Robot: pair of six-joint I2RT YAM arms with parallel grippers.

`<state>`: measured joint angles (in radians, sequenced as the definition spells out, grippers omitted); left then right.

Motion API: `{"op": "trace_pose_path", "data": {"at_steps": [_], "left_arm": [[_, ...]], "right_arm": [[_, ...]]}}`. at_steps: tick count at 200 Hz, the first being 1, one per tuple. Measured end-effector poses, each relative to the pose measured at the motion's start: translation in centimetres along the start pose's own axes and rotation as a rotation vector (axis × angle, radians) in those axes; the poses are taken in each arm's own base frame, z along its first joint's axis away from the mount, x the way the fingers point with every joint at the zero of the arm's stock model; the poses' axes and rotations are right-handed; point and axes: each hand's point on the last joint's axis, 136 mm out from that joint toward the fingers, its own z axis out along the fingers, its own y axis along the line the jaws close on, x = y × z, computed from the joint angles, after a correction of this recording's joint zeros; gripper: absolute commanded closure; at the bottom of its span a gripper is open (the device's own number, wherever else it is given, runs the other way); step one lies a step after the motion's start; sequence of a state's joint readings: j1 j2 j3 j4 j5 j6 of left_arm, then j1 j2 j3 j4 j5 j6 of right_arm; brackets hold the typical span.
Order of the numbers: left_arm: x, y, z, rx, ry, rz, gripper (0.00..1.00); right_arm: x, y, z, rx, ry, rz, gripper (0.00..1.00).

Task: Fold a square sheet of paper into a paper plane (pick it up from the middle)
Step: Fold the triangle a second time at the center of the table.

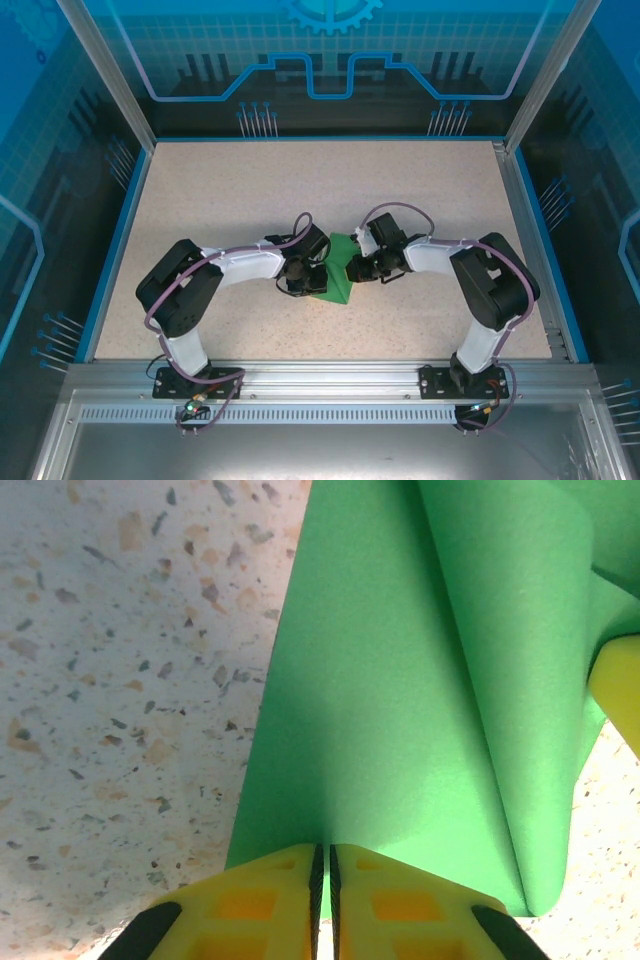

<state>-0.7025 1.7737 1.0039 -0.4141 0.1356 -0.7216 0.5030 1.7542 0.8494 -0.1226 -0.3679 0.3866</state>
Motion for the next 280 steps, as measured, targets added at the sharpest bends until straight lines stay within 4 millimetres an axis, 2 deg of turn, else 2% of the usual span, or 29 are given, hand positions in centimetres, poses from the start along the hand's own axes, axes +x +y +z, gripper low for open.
{"op": "trace_pose_path", "data": {"at_steps": [74,95,119,133,161,193,226,280], "left_arm": [[0.0,-0.1,-0.1,0.002,-0.002,0.015,0.82],[-0.4,-0.4,-0.9,0.028,-0.016,0.01,0.84],[-2.1,-1.0,-3.4,0.149,-0.074,-0.045,0.9],[-3.3,-1.2,-4.7,0.241,-0.106,-0.093,1.0],[-5.3,-2.1,-5.6,0.38,-0.119,-0.156,1.0],[-5.9,-4.2,-4.6,0.492,-0.078,-0.174,1.0],[-6.0,-4.3,-2.8,0.511,-0.036,-0.213,1.0],[-6.2,-4.6,-1.2,0.524,-0.015,-0.217,1.0]], "right_arm": [[0.0,0.0,0.1,0.001,0.001,0.001,0.91],[0.0,-0.1,0.1,0.002,0.004,0.001,0.91],[0.0,-0.1,0.1,0.007,0.006,0.001,0.91],[0.0,-0.1,0.1,0.008,0.006,0.0,0.91],[0.0,-0.2,0.1,0.011,0.007,0.002,0.91],[0.0,-0.2,0.1,0.011,0.008,0.002,0.91],[0.0,-0.2,0.1,0.011,0.008,0.002,0.91],[0.0,-0.2,0.1,0.012,0.013,0.004,0.91]]}}
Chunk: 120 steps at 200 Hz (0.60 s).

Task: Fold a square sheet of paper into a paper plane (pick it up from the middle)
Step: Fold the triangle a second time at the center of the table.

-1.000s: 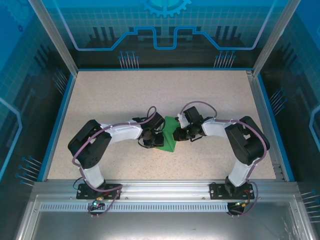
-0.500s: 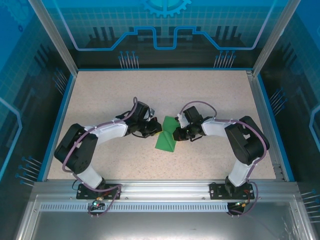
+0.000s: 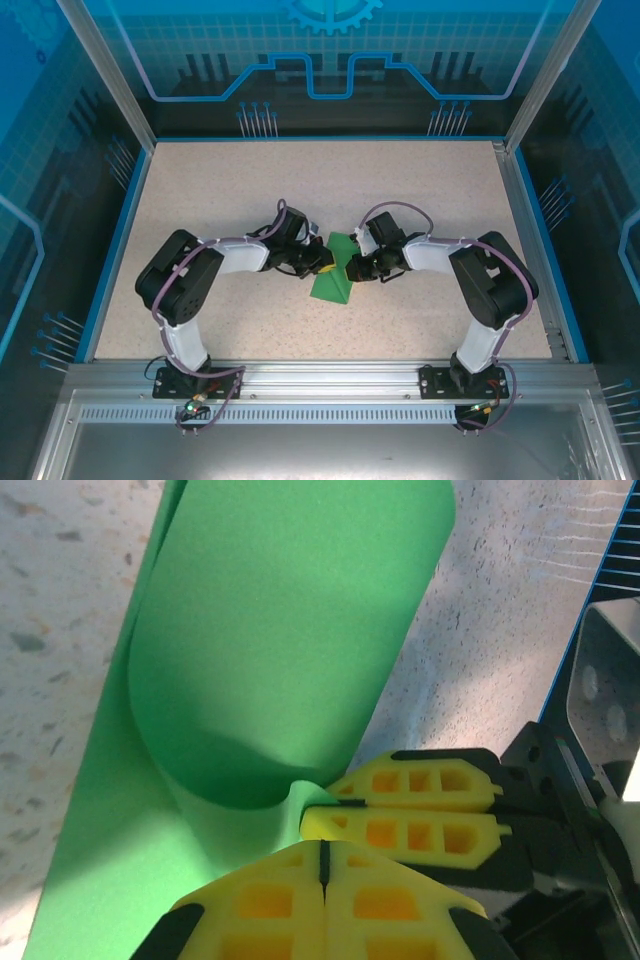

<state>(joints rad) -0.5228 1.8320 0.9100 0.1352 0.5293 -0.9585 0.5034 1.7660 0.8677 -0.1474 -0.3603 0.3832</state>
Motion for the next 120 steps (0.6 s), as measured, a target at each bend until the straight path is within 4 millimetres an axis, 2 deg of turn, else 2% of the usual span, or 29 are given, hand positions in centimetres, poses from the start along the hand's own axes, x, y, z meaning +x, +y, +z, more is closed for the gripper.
{"op": "trace_pose_path", "data": {"at_steps": [63,120], "left_arm": [[0.3,0.6,1.3,-0.011,0.018,-0.006,1.0],[0.4,1.9,2.1,-0.036,0.032,-0.025,1.0]], "right_arm": [[0.0,0.0,0.0,0.002,0.002,0.001,0.91],[0.0,0.0,0.0,0.002,0.003,0.001,0.9]]}}
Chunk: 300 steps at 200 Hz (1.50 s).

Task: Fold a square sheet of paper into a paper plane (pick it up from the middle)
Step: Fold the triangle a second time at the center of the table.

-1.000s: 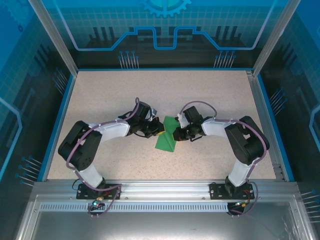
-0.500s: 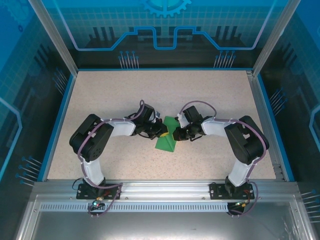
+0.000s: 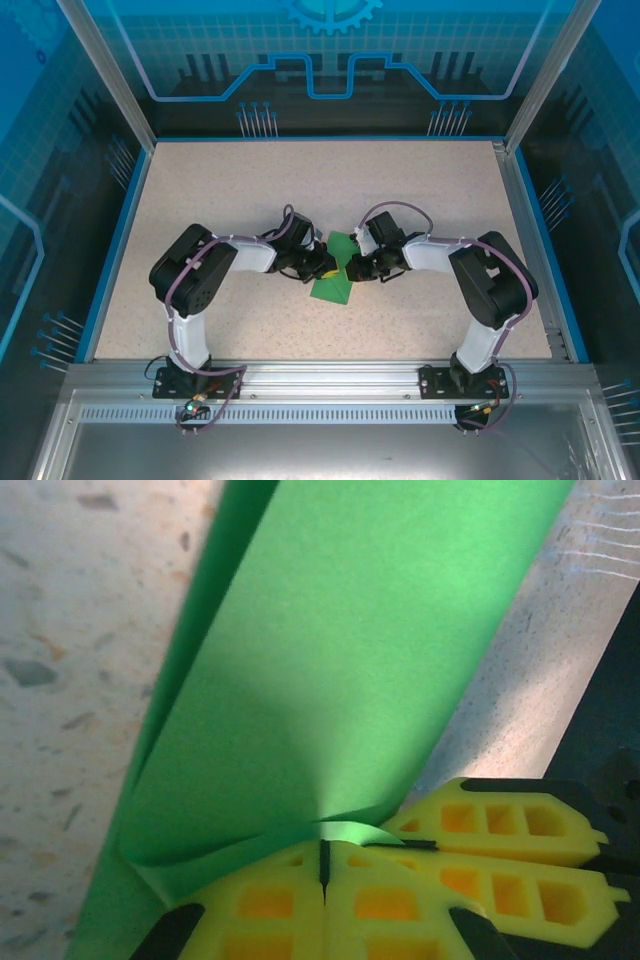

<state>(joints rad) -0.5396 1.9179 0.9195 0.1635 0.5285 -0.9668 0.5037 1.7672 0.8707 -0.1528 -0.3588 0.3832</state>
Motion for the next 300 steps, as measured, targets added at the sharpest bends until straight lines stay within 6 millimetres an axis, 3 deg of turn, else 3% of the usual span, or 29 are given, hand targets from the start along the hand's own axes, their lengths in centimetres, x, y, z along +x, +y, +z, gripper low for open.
{"op": "trace_pose_path", "data": {"at_steps": [45,66,86,107,121,141,176,218,300], "left_arm": [[0.0,0.1,0.1,0.001,0.001,0.004,1.0],[-0.1,0.0,0.2,0.005,-0.003,0.009,1.0],[-0.1,0.1,0.2,0.009,-0.004,0.015,1.0],[-0.1,0.1,0.2,0.008,-0.004,0.023,1.0],[-0.1,0.1,0.2,0.008,-0.004,0.031,1.0],[-0.1,0.1,0.2,0.008,-0.004,0.033,1.0],[-0.1,0.1,0.2,0.007,-0.003,0.036,1.0],[-0.1,0.1,0.2,0.006,-0.003,0.039,1.0],[-0.1,0.1,0.2,0.005,-0.002,0.054,1.0]], "right_arm": [[0.0,0.0,0.0,0.001,0.001,0.002,0.86],[-0.1,0.1,-0.3,0.006,-0.005,0.006,0.75],[-0.4,0.2,-1.4,0.032,-0.026,0.017,0.62],[-1.2,0.9,-3.4,0.051,-0.079,0.01,0.6],[-1.8,1.7,-4.7,0.04,-0.115,0.003,0.64],[-2.2,3.2,-5.7,-0.012,-0.153,0.002,0.77],[-0.1,5.9,-4.2,-0.093,-0.098,0.015,0.92],[1.8,7.5,-1.7,-0.136,-0.021,0.041,0.93],[2.6,5.9,1.0,-0.111,0.026,0.133,0.93]]}}
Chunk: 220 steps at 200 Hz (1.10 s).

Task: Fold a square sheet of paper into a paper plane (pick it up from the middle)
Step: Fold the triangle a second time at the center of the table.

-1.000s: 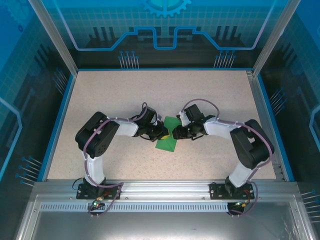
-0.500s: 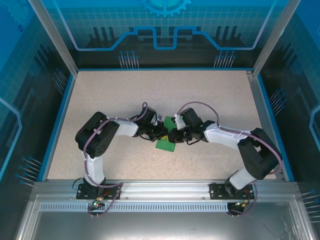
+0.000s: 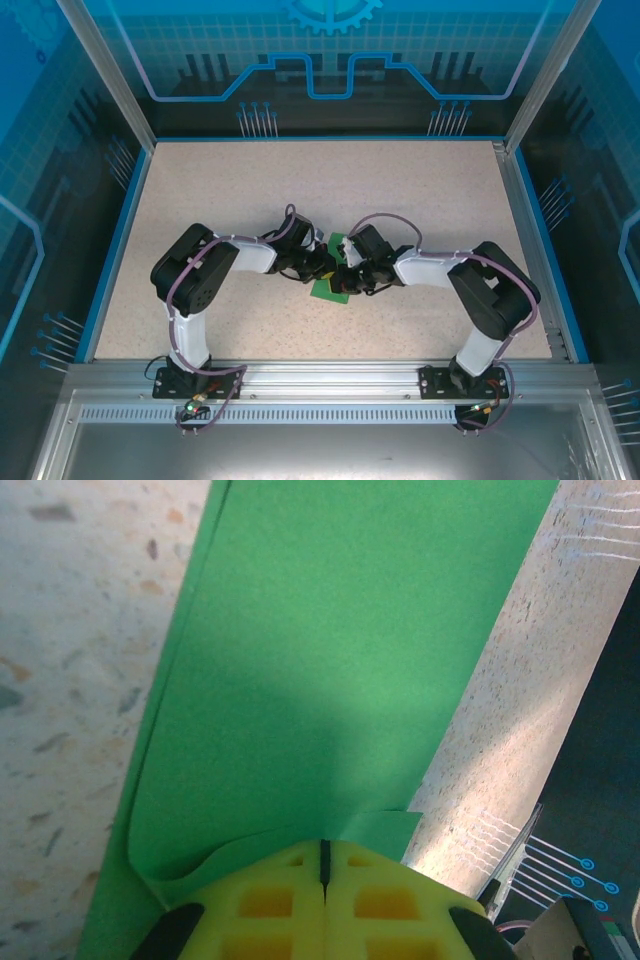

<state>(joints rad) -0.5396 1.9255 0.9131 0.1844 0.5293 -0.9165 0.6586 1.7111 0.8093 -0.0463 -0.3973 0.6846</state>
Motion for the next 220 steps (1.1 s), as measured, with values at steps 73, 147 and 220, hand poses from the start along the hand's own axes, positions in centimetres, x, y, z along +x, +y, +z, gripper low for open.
{"op": "trace_pose_path", "data": {"at_steps": [73,147,220], "left_arm": [[0.0,0.0,0.0,-0.001,0.001,0.001,1.0],[0.0,0.0,0.0,-0.002,0.001,0.001,1.0],[0.0,0.0,0.0,-0.002,0.001,0.001,1.0]], "right_arm": [[0.4,-2.0,0.1,0.02,-0.001,0.043,0.91],[0.5,-1.9,0.1,-0.002,0.0,0.041,0.87],[0.8,-1.4,-0.2,-0.022,0.008,0.052,0.94]]}}
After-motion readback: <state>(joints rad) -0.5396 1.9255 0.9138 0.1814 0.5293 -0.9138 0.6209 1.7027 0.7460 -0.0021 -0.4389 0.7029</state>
